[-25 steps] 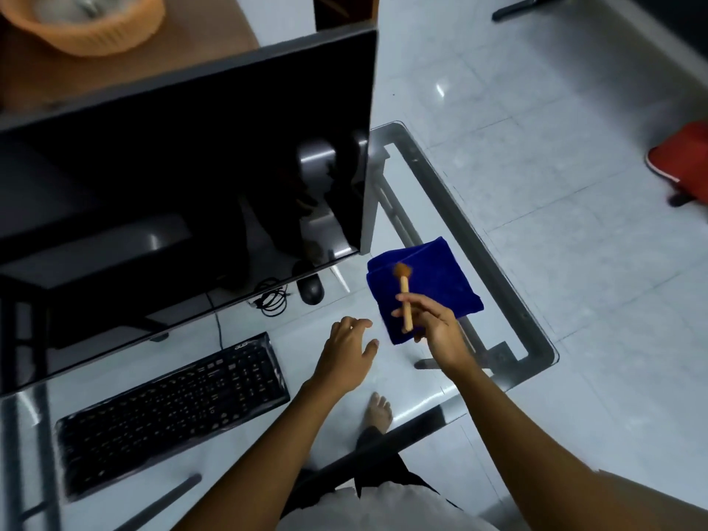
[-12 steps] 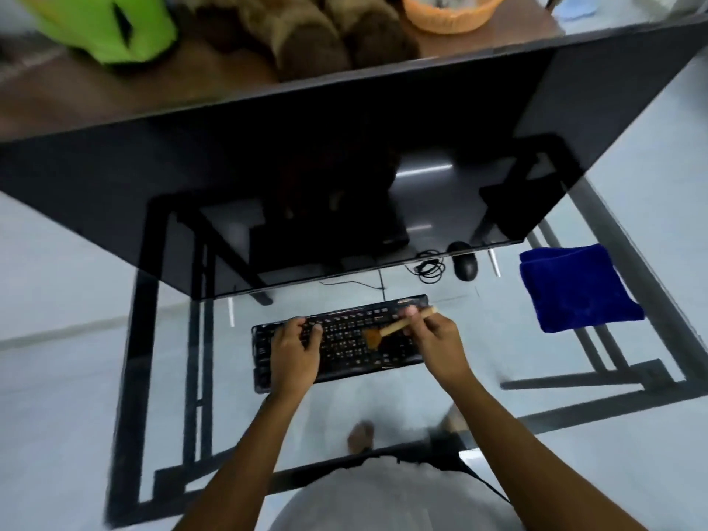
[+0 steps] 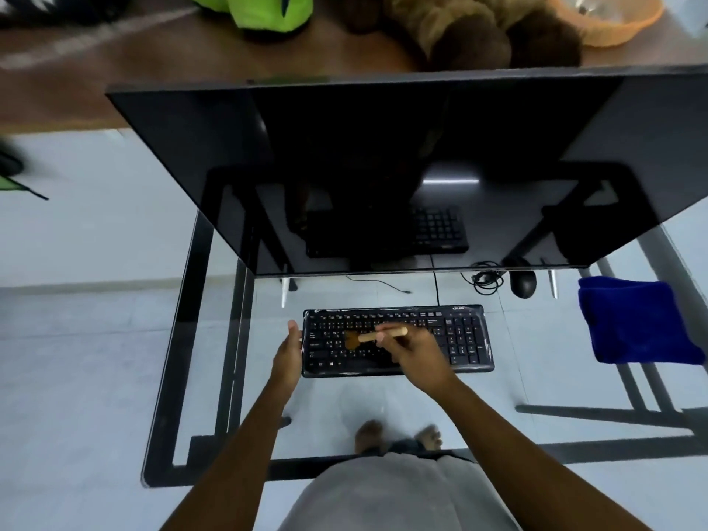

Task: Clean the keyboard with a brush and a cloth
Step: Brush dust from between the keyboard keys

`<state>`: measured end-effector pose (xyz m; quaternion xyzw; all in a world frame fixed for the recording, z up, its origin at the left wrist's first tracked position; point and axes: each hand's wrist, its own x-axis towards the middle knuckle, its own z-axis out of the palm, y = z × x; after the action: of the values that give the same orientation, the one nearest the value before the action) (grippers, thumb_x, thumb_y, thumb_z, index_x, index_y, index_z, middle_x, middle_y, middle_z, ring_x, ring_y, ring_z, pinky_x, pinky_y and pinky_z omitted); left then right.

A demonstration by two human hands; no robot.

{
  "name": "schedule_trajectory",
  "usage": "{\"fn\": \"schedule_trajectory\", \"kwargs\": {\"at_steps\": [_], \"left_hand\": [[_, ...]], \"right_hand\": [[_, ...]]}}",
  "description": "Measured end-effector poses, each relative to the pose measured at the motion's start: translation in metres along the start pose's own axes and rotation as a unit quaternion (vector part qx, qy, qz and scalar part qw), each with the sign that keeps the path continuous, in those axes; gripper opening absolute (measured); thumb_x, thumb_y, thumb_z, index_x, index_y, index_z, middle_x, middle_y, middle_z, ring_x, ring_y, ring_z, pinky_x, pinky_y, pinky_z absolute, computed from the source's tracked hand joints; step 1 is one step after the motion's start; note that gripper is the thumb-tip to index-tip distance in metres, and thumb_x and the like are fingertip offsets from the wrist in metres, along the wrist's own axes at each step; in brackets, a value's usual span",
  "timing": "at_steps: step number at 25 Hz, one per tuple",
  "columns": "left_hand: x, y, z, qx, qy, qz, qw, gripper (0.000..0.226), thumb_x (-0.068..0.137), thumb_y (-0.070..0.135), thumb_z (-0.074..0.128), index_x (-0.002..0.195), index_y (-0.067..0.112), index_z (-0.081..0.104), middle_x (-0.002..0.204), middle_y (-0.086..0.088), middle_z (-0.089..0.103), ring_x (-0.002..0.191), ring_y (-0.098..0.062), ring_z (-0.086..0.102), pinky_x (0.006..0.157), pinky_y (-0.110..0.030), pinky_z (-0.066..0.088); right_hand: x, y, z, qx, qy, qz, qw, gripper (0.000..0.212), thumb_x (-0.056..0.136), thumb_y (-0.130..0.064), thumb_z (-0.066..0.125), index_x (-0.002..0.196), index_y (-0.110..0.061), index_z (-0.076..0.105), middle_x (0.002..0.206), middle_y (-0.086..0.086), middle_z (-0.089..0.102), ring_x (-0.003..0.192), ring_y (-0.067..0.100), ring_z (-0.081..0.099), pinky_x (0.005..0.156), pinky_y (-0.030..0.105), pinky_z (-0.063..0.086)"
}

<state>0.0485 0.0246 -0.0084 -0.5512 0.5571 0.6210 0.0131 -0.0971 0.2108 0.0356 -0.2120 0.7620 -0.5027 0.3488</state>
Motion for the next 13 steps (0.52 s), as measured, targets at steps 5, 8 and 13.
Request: {"fn": "schedule_trajectory", "kwargs": {"at_steps": [5,8,13], "left_hand": [[0.017,0.001,-0.016,-0.011,-0.054,-0.015,0.998,0.074,0.095,0.059,0.006,0.128,0.014,0.054,0.107,-0.007,0.056,0.091,-0.018,0.05,0.074,-0.033,0.04],[0.022,-0.005,-0.023,-0.004,-0.085,-0.01,0.996,0.074,0.096,0.056,0.004,0.132,0.013,0.053,0.107,-0.006,0.054,0.093,-0.017,0.049,0.074,-0.03,0.043],[0.031,-0.013,-0.027,-0.01,-0.102,-0.004,0.995,0.071,0.097,0.054,0.003,0.127,0.017,0.055,0.105,-0.005,0.055,0.093,-0.018,0.049,0.074,-0.028,0.043]], "right_hand": [[0.021,0.005,0.017,-0.021,-0.003,-0.004,1.0,0.015,0.091,-0.029,0.064,0.105,-0.025,0.071,0.077,0.01,0.073,0.054,0.018,0.05,0.052,0.03,0.039],[0.029,0.007,0.028,-0.074,-0.022,-0.014,0.997,0.017,0.092,-0.029,0.063,0.106,-0.023,0.071,0.06,0.004,0.064,0.045,0.008,0.041,0.045,0.023,0.032],[0.039,0.0,0.042,-0.113,-0.008,-0.025,0.993,0.019,0.094,-0.031,0.06,0.108,-0.024,0.069,0.045,-0.007,0.049,0.036,0.006,0.035,0.04,0.022,0.026]]}}
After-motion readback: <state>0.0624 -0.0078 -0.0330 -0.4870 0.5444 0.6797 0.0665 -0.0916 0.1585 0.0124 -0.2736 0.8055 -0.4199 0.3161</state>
